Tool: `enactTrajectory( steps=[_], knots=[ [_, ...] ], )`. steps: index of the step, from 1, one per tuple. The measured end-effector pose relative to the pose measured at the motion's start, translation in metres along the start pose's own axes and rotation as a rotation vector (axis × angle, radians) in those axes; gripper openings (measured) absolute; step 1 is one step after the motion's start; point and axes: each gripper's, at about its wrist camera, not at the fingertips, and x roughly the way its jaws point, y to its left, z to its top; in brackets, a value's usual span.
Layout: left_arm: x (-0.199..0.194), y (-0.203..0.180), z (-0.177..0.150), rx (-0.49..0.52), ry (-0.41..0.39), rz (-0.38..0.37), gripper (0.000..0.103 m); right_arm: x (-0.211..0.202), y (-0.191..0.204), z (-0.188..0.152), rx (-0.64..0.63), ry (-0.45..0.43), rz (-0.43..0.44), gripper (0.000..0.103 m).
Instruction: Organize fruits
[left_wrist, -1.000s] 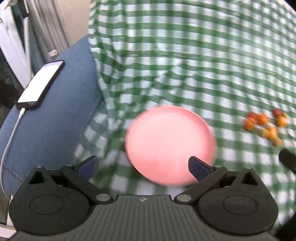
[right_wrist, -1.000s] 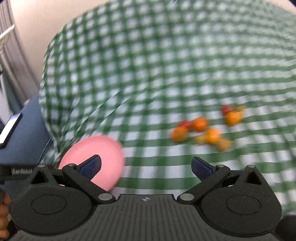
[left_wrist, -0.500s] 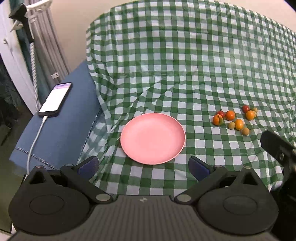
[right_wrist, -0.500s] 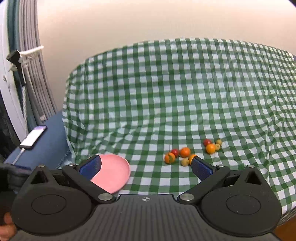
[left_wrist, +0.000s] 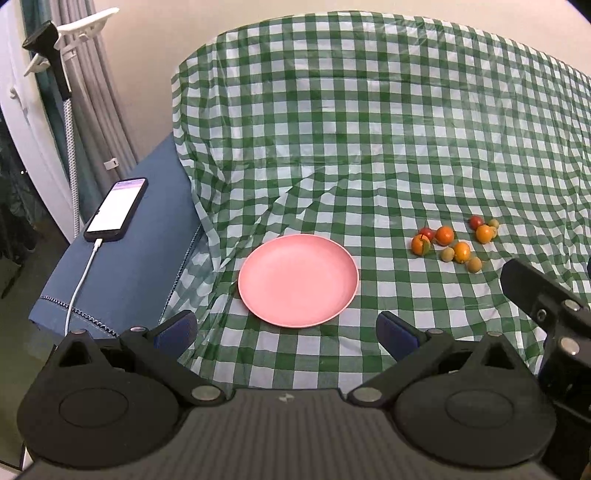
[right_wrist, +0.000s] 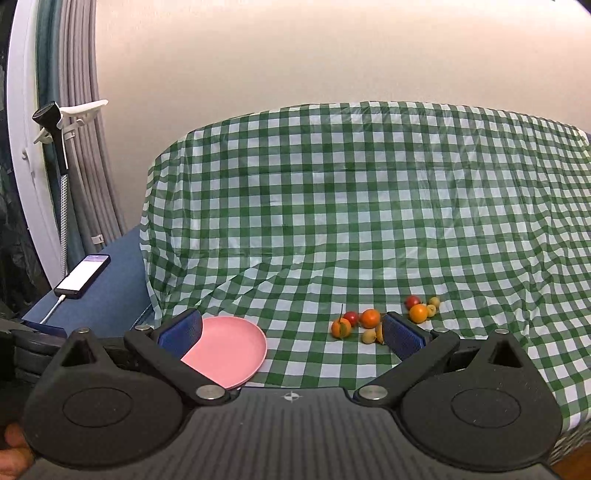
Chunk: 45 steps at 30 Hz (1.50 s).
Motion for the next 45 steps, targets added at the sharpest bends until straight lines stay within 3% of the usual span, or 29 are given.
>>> enactTrajectory(
  steps=[16,28,31,35,41,45],
  knots=[
    [0.046,-0.011,0.005,0.048,0.091,0.001,0.103,0.041,-0.02,-0.009,0.056,0.088,0.014,0.103],
    [0.099,-0.05,0.016,0.116,0.182,-0.02,0.103,0.076,-0.048,-0.016,0.032,0.053,-0.084,0.103],
    [0.113,-0.064,0.021,0.135,0.19,-0.037,0.103,0.092,-0.064,-0.018,0.065,0.077,-0.094,0.103],
    [0.137,-0.079,0.031,0.122,0.199,-0.146,0.103,0.116,-0.097,-0.022,0.11,0.088,-0.142,0.102],
    [0.177,-0.109,0.049,0.161,0.187,-0.119,0.103,0.173,-0.139,-0.034,0.124,0.142,-0.217,0.102],
    [0.211,-0.124,0.067,0.158,0.147,-0.168,0.103,0.221,-0.153,-0.047,0.085,0.193,-0.246,0.102]
  ],
)
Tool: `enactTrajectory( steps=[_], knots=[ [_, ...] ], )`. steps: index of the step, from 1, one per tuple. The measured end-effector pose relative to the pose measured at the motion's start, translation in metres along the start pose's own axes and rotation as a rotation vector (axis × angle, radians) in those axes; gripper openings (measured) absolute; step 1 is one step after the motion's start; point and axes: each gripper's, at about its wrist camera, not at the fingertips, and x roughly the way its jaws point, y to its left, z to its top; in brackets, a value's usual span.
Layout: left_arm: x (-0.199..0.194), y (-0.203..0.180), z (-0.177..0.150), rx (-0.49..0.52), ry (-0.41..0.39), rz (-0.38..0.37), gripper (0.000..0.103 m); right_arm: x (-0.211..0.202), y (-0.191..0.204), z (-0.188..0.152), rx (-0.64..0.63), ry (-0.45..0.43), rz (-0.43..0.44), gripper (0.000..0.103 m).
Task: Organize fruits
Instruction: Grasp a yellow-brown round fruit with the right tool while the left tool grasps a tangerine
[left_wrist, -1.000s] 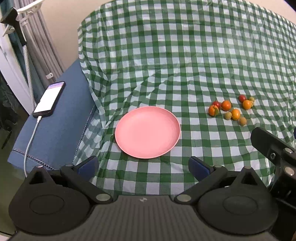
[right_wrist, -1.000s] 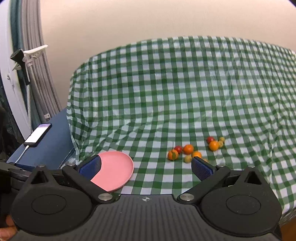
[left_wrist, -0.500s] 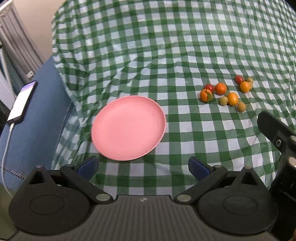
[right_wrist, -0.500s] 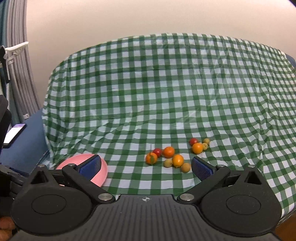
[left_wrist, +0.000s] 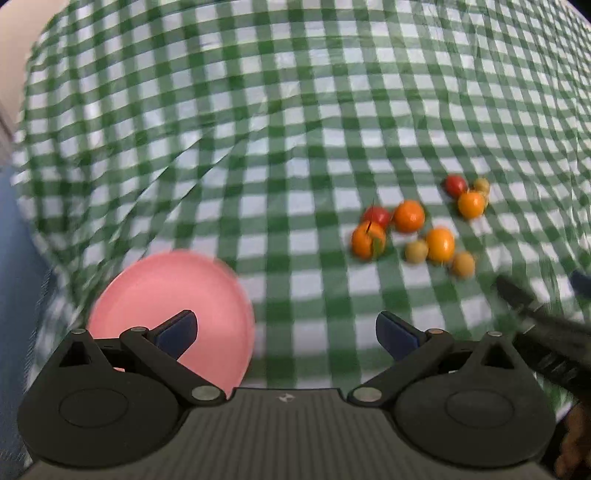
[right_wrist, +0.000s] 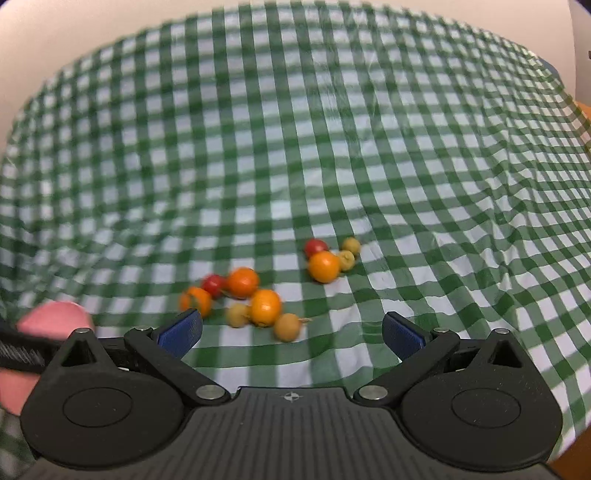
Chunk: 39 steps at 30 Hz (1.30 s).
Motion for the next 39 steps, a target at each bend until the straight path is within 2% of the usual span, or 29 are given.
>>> enactTrajectory(
  steps=[5,14,16,19,23,24,25,26,27,28,29,30,34,39],
  knots=[
    [0.05,-0.011,0.033,-0.012,0.016,-0.101,0.103,0.059,0.009,-0.01,-0.097,0.06,-0.018,0.102],
    [0.126,-0.032,0.059,-0.003,0.068,-0.17,0.103,0.113,0.011,-0.023,-0.106,0.114,0.028,0.102],
    [0.141,-0.037,0.062,0.003,0.098,-0.161,0.103,0.115,0.011,-0.025,-0.112,0.09,0.018,0.102],
    [0.16,-0.04,0.065,0.005,0.134,-0.108,0.103,0.115,0.013,-0.027,-0.114,0.08,0.014,0.102],
    [0.158,-0.032,0.066,-0.022,0.135,-0.117,0.103,0.113,0.015,-0.029,-0.113,0.076,0.006,0.102],
    [0.157,-0.03,0.066,-0.029,0.13,-0.126,0.097,0.112,0.016,-0.029,-0.111,0.078,0.003,0.101],
    [0.154,-0.028,0.067,-0.038,0.122,-0.149,0.076,0.111,0.016,-0.03,-0.108,0.075,-0.001,0.099],
    [0.152,-0.024,0.068,-0.046,0.121,-0.164,0.064,0.108,0.017,-0.031,-0.108,0.063,-0.005,0.089],
    [0.148,-0.024,0.069,-0.046,0.105,-0.157,0.04,0.106,0.017,-0.032,-0.111,0.051,-0.004,0.074],
    [0.146,-0.023,0.071,-0.045,0.102,-0.156,0.04,0.103,0.018,-0.032,-0.113,0.041,0.005,0.066],
    [0.145,-0.024,0.072,-0.051,0.102,-0.168,0.04,0.099,0.019,-0.034,-0.117,0.031,0.011,0.043],
    [0.143,-0.022,0.071,-0.056,0.099,-0.179,0.04,0.095,0.018,-0.033,-0.122,0.028,0.001,0.039],
    [0.125,-0.018,0.066,-0.05,0.083,-0.163,0.04,0.086,0.009,-0.031,-0.081,0.023,-0.027,0.039],
    [0.073,-0.007,0.047,-0.061,0.049,-0.126,0.04,0.055,-0.002,-0.024,-0.009,-0.007,-0.065,0.039]
  ],
)
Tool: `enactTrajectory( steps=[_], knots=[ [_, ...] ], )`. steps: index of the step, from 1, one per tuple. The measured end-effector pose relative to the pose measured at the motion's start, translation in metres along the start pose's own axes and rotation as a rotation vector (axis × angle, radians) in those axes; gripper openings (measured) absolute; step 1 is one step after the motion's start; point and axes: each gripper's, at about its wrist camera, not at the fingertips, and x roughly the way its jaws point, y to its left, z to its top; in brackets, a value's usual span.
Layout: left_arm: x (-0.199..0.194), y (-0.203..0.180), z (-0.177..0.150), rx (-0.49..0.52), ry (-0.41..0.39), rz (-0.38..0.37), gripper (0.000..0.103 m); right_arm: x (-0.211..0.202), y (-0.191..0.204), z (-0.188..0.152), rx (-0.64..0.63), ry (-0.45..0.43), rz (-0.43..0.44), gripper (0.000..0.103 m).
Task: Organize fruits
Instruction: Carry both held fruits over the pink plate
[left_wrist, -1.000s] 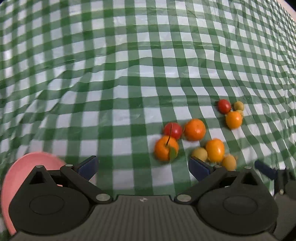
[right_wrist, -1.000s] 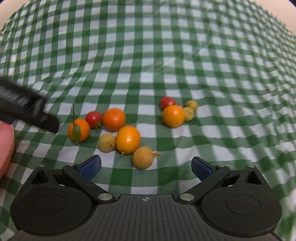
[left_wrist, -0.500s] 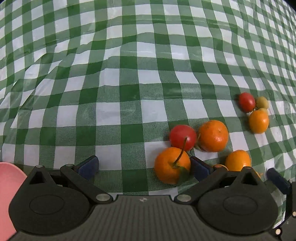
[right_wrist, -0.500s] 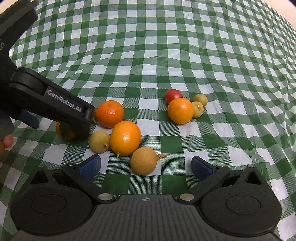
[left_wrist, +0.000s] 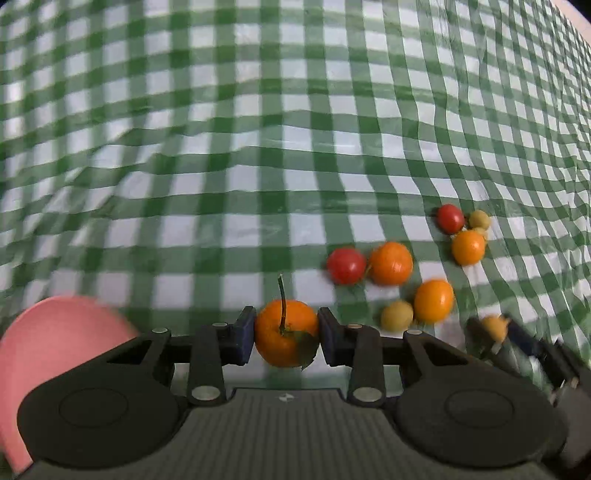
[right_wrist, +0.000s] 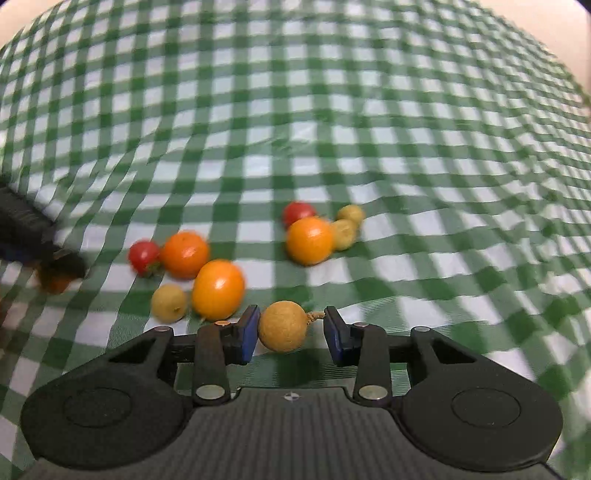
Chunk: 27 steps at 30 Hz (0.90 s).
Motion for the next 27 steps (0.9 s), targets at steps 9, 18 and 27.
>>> enactTrajectory(
  steps=[9,18,27],
  knots=[
    [-0.115,0.05,-0.085,-0.103,0.035,0.128,0.04,-0.121,0.022,-0.011,0.034,-0.004,0.189,0.039],
    [-0.201,0.101,-0.166,-0.191,0.01,0.162,0.04,-0.222,0.079,-0.025,-0.059,0.003,0.367,0.039],
    [-0.246,0.132,-0.194,-0.26,-0.064,0.136,0.04,-0.268,0.107,-0.023,-0.13,-0.037,0.397,0.039]
  ],
)
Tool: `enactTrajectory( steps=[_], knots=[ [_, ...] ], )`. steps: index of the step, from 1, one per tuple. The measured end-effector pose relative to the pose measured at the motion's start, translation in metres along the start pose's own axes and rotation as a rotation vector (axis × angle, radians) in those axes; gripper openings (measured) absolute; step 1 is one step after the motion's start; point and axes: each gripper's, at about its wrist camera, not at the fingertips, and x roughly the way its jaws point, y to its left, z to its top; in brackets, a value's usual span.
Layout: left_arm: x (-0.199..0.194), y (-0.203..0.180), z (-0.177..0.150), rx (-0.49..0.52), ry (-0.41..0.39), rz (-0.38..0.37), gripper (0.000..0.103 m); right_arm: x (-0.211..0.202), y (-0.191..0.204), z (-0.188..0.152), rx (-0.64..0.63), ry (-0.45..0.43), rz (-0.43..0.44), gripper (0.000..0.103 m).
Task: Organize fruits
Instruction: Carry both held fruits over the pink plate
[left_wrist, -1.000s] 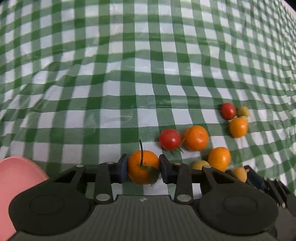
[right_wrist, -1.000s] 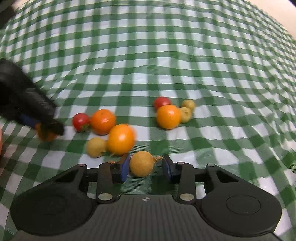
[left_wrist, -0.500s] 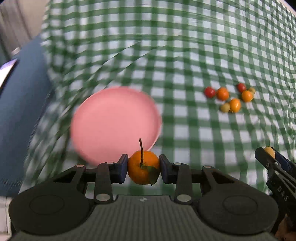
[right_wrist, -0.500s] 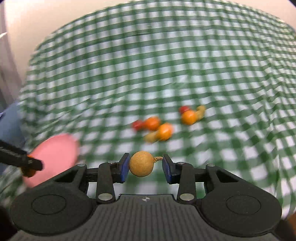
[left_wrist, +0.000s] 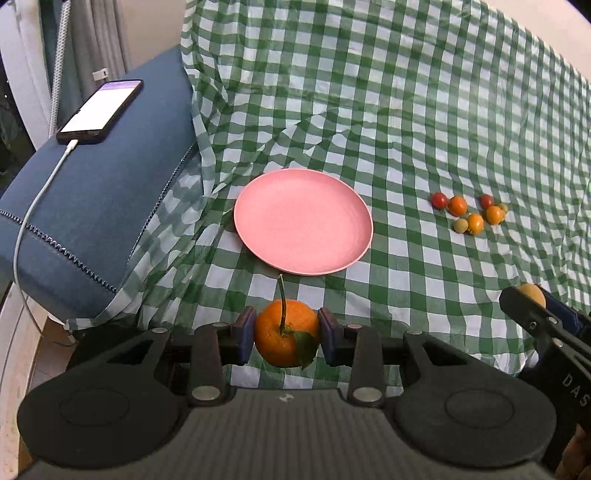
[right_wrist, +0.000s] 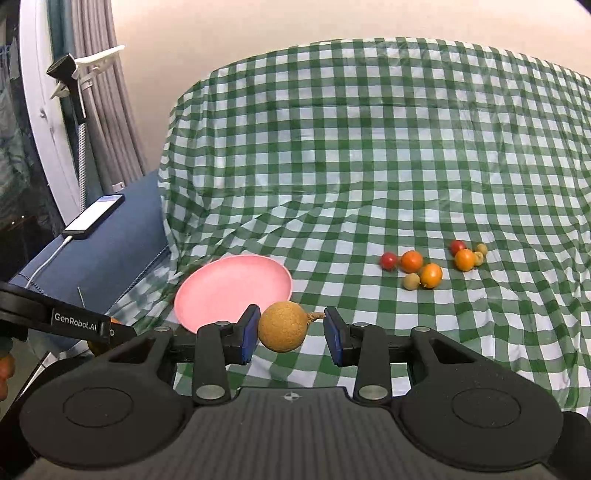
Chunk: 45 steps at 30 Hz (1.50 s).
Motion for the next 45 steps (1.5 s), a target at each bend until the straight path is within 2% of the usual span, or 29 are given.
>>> enactTrajectory(
  steps=[7,15,22,26,31,41,45],
  knots=[
    [0.002,0.006,0.001,-0.024,-0.015,-0.017,0.04,0.005,0.011,-0.001,-0.01,0.019,-0.01,0.039],
    [0.012,0.017,0.012,-0.041,-0.016,0.003,0.04,0.022,0.018,0.006,-0.058,0.037,0.0,0.039],
    [0.033,0.024,0.033,-0.051,-0.007,0.025,0.04,0.052,0.03,0.016,-0.082,0.059,0.061,0.039],
    [0.053,0.026,0.05,-0.043,0.004,0.036,0.04,0.077,0.04,0.023,-0.1,0.073,0.096,0.039],
    [0.089,0.023,0.066,-0.024,0.038,0.049,0.04,0.118,0.046,0.027,-0.097,0.118,0.095,0.039],
    [0.166,0.017,0.08,0.035,0.141,0.06,0.04,0.191,0.045,0.02,-0.086,0.201,0.084,0.039],
    [0.184,0.018,0.085,0.048,0.159,0.072,0.04,0.211,0.046,0.016,-0.078,0.234,0.088,0.039]
  ],
)
